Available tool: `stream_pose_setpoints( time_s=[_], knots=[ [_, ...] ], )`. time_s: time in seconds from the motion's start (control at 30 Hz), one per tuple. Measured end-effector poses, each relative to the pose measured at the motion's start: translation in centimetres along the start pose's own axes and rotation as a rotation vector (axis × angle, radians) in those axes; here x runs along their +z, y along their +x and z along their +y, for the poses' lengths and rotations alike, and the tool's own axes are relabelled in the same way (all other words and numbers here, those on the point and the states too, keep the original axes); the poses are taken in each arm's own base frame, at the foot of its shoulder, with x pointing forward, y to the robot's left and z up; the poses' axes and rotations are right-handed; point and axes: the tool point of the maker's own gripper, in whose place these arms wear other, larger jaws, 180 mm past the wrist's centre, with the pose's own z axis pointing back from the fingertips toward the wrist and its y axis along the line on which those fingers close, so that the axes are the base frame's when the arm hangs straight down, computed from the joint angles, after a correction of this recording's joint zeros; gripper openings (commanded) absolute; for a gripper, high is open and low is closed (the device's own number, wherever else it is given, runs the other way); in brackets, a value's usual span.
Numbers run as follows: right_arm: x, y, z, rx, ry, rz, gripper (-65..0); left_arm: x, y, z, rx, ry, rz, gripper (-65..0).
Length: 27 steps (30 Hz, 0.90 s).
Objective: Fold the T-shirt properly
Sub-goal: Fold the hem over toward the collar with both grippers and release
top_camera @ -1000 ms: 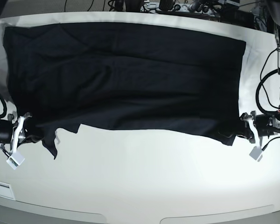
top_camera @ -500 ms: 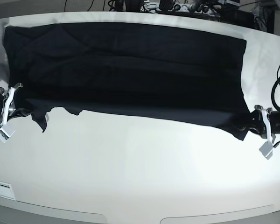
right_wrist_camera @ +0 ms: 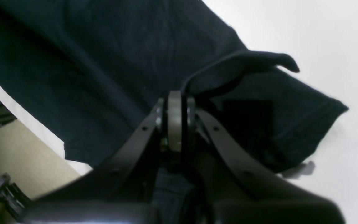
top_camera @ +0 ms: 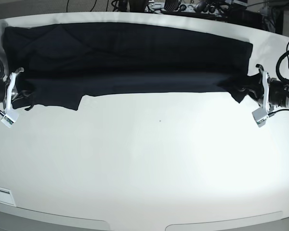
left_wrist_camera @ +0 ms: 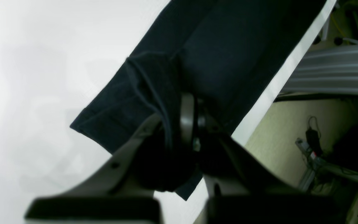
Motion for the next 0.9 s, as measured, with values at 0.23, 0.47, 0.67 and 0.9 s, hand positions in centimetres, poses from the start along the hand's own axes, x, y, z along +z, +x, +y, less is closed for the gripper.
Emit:
stream_pose_setpoints(
  time_s=[0.23,0.47,0.67,0.9],
  knots=[
    [0.0,-1.0,-0.9,0.006,-0.050,0.049,-65.0,-0.1,-1.2,-0.3,0.015,-0.012,0.036,-65.0],
    [1.0,-1.1,-1.6,-0.002,-0.076,0.066,-65.0,1.3,-1.5,0.0,0.013,0.012,0.052,-65.0],
    [0.7,-1.7,-1.0,-0.013,-0.047,0.071,-65.0,1.4,-2.0,0.1,0.032,0.015,0.070,-65.0],
    [-0.4,-5.0,0.4,-0.049,-0.009,0.147,-65.0,0.2,-4.2,-1.2,0.056,-0.027,0.130,-60.4]
  ],
)
